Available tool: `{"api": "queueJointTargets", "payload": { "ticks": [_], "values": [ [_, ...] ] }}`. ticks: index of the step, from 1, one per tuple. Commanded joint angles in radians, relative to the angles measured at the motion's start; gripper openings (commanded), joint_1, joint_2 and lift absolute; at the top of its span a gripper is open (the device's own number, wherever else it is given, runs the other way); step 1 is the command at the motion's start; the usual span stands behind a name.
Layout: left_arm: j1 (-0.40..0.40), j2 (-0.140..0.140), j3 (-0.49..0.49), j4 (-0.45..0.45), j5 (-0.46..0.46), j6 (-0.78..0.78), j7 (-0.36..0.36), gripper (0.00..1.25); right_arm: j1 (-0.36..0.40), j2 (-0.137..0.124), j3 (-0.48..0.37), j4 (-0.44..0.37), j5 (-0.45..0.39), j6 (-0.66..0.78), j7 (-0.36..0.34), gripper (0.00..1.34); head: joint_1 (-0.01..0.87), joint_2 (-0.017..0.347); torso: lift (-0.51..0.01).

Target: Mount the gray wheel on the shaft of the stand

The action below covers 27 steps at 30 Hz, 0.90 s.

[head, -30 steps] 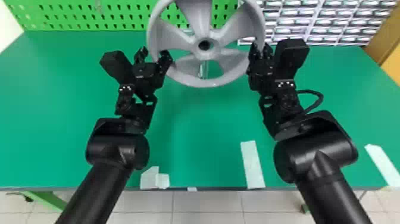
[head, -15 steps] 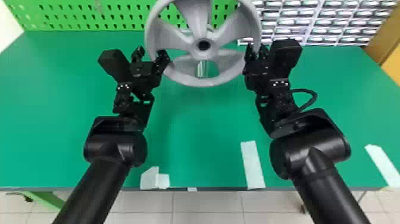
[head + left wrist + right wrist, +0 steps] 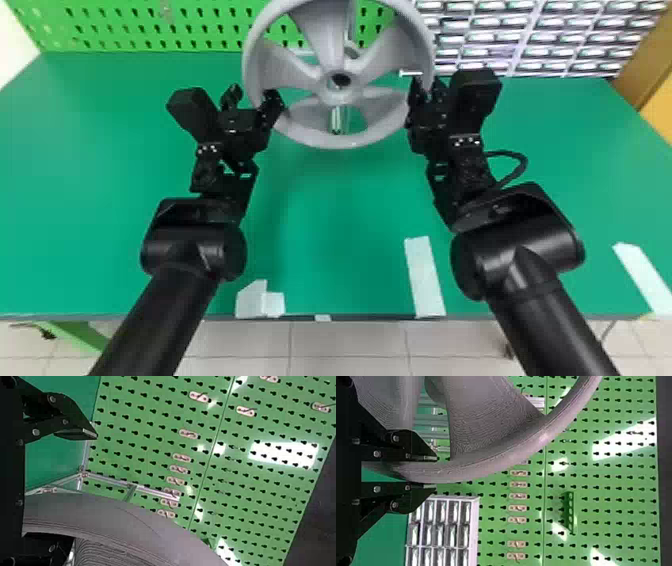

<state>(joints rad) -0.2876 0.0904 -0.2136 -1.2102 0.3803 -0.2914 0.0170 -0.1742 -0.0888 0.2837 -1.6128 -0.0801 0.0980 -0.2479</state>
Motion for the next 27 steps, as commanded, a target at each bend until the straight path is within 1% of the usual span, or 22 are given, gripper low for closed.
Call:
{"api": "queueJointTargets", "payload": {
  "ticks": [1,27],
  "values": [
    [-0.005,0.000,-0.001,0.008,-0.001,0.000,0.000,0.67,-0.004,0.001,-0.001,0.011,0.003,-0.004,-0.007,0.12,0.865,0.052,-0.101],
    [-0.053,-0.001,-0.003,0.081,-0.015,-0.015,0.000,0.67,-0.033,0.006,-0.008,0.067,0.016,-0.018,-0.017,0.12,0.865,0.052,-0.101]
  ]
}}
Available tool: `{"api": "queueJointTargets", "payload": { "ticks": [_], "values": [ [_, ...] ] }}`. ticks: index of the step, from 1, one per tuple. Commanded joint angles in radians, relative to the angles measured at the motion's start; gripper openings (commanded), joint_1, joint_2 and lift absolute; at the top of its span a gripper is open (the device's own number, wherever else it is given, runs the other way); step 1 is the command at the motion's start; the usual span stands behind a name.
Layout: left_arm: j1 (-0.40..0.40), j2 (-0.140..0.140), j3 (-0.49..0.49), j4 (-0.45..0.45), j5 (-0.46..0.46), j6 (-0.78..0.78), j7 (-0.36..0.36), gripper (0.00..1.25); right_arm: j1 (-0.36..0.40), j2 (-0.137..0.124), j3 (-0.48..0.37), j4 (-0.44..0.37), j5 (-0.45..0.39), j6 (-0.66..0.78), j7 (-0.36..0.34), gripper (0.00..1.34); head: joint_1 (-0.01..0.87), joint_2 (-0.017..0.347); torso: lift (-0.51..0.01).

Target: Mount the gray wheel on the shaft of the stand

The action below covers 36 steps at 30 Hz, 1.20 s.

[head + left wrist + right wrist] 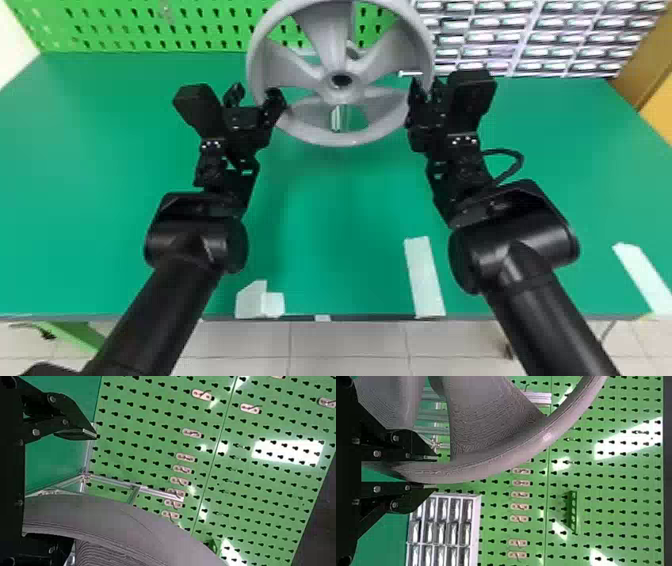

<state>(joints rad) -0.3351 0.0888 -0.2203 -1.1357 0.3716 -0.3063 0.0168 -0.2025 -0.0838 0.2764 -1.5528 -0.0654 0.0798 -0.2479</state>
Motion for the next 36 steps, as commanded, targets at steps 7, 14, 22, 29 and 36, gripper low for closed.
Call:
{"api": "queueJointTargets", "payload": {
  "ticks": [7,14,22,29,36],
  "values": [
    [-0.010,0.000,0.007,0.008,-0.007,-0.005,0.000,0.67,-0.006,0.001,0.000,0.008,0.001,-0.006,-0.017,0.12,0.865,0.052,-0.101],
    [-0.013,0.000,0.009,0.008,-0.007,-0.005,0.000,0.67,-0.009,0.001,-0.005,0.008,0.001,-0.008,-0.017,0.12,0.865,0.052,-0.101],
    [-0.016,0.000,0.007,0.008,-0.007,-0.005,0.000,0.67,-0.014,0.001,-0.011,0.008,0.003,-0.003,-0.017,0.12,0.865,0.052,-0.101],
    [-0.013,0.000,0.001,0.013,0.001,-0.005,0.000,0.67,-0.014,0.001,-0.025,0.008,0.004,0.003,-0.017,0.12,0.865,0.052,-0.101],
    [-0.015,-0.001,-0.004,0.014,0.006,-0.005,0.000,0.67,-0.015,0.001,-0.029,0.008,0.004,0.003,-0.019,0.12,0.865,0.052,-0.101]
  ]
}}
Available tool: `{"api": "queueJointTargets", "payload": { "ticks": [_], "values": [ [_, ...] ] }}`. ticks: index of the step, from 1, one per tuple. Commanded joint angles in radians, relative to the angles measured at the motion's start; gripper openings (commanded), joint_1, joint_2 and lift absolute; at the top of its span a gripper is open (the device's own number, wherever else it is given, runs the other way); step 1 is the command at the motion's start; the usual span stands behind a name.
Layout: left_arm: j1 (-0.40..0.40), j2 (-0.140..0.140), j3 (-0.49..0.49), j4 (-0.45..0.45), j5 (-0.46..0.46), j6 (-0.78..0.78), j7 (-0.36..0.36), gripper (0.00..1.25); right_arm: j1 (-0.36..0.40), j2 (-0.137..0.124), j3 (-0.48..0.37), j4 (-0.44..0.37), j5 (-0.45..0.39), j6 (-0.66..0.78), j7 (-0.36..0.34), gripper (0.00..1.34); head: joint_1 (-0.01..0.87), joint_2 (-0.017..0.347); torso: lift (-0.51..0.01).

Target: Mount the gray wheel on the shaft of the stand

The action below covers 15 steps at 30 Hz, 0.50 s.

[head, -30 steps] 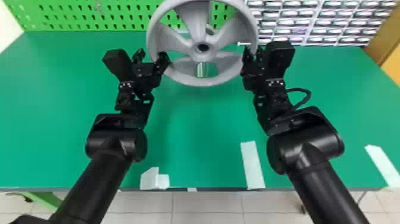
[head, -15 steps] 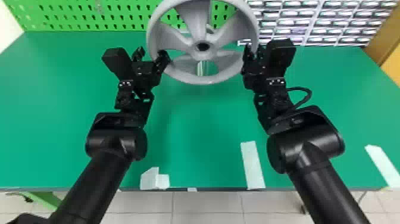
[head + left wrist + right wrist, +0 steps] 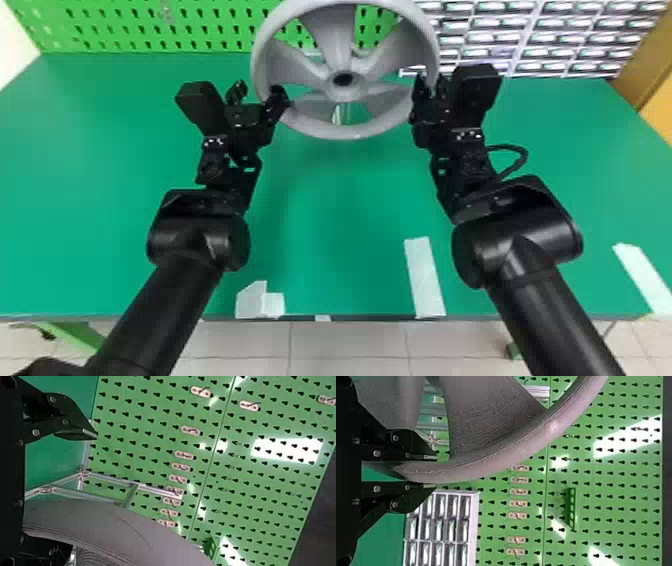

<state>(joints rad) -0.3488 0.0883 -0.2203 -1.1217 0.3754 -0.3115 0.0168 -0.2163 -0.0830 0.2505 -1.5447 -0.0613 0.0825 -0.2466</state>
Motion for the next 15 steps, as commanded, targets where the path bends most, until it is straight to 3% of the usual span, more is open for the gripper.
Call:
{"api": "queueJointTargets", "payload": {
  "ticks": [1,15],
  "values": [
    [-0.001,-0.001,-0.004,0.000,0.002,0.000,0.000,0.67,-0.002,0.000,-0.004,0.000,0.000,-0.001,-0.020,0.12,0.865,0.052,-0.101],
    [-0.001,-0.001,0.010,0.005,0.002,0.000,0.000,0.67,-0.006,0.000,0.003,0.000,0.000,0.010,-0.020,0.12,0.865,0.052,-0.101]
  ]
}}
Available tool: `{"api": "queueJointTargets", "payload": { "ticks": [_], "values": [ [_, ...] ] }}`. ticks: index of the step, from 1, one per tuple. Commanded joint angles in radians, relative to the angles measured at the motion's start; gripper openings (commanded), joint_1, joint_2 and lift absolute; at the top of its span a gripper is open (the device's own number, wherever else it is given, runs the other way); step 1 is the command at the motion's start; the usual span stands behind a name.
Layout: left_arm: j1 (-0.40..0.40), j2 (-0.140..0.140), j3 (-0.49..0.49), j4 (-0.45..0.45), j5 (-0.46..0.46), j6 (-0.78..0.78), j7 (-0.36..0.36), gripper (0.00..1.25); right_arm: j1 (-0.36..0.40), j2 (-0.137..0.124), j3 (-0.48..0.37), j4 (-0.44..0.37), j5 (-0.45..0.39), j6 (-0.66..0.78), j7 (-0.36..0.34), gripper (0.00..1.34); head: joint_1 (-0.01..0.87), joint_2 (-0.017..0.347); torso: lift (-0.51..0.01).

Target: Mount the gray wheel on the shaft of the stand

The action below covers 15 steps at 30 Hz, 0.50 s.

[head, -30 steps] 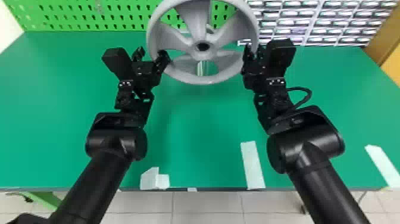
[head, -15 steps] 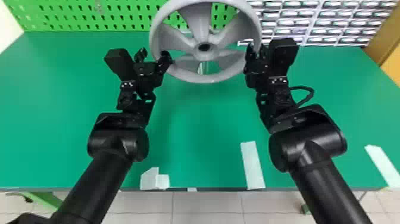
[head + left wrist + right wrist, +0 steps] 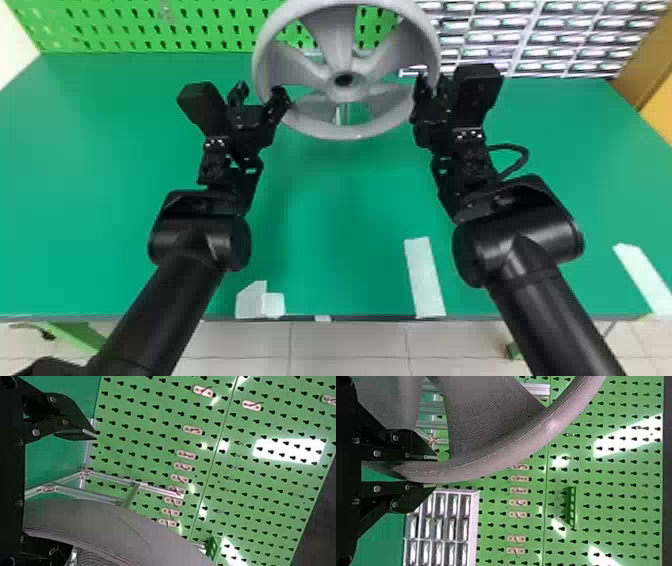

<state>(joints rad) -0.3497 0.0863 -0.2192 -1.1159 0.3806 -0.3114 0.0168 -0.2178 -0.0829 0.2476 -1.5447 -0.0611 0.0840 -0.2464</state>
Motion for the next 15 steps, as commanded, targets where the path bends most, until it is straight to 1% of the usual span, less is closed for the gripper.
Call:
{"api": "queueJointTargets", "payload": {
  "ticks": [1,11,15],
  "values": [
    [0.000,0.000,0.011,-0.001,-0.003,0.000,0.000,0.67,-0.005,0.000,0.006,0.000,0.000,0.011,-0.021,0.12,0.865,0.052,-0.101],
    [0.012,0.001,0.029,-0.013,-0.003,0.029,0.002,0.67,-0.009,-0.001,0.018,-0.014,-0.012,0.051,-0.021,0.12,0.865,0.052,-0.101],
    [0.015,0.001,0.027,-0.024,-0.014,0.043,0.025,0.67,-0.012,-0.001,0.021,-0.020,-0.014,0.071,-0.021,0.12,0.865,0.052,-0.101]
  ]
}}
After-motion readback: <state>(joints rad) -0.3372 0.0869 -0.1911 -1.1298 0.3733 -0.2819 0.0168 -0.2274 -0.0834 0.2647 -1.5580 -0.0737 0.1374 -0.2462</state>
